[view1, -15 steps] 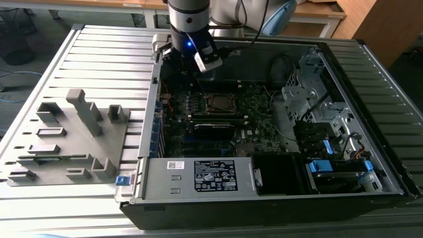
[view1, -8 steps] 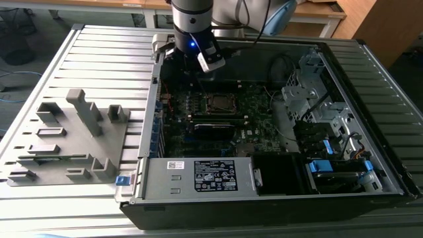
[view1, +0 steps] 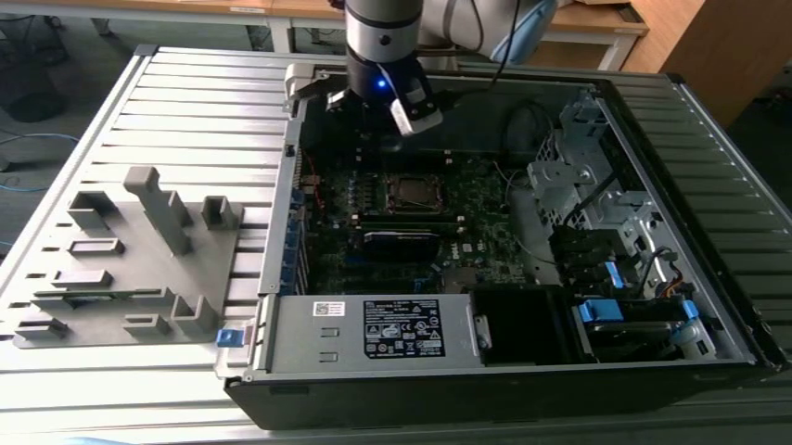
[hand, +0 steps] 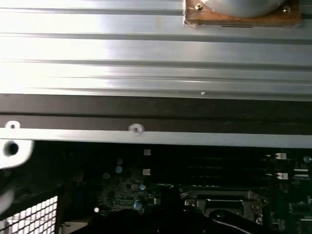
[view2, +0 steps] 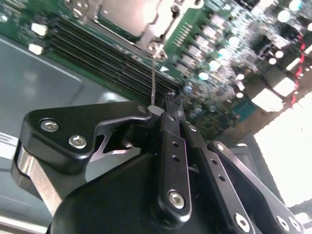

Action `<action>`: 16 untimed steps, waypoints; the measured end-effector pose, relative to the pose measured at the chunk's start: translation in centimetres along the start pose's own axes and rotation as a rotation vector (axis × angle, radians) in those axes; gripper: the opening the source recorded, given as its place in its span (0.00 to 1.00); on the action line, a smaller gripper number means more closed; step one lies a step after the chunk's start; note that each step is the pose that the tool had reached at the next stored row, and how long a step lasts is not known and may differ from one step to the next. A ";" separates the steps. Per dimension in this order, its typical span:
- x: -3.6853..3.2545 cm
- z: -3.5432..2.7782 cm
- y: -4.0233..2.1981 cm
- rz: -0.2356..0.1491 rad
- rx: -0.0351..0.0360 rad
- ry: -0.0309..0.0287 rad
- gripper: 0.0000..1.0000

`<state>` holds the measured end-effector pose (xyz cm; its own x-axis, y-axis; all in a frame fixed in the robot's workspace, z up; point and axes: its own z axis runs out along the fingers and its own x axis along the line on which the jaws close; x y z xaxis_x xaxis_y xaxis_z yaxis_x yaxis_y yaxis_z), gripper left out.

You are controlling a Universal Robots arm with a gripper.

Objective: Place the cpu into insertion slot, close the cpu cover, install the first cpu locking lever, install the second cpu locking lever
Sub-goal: 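Install the first cpu locking lever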

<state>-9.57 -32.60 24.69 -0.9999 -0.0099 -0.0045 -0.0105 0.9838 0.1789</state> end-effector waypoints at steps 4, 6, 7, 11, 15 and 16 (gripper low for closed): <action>-1.17 0.01 -0.01 0.001 0.0027 0.0035 0.11; -1.44 0.01 -0.02 0.006 0.0170 0.0027 0.11; -1.55 0.00 -0.02 0.009 0.0240 0.0024 0.11; -1.62 0.00 -0.02 0.010 0.0262 0.0022 0.11; -1.68 0.03 -0.02 0.010 0.0318 0.0023 0.11; -1.72 0.06 -0.03 0.010 0.0319 0.0023 0.11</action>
<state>-7.84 -32.60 24.63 -1.0000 -0.0002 -0.0006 -0.0003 0.9891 0.1474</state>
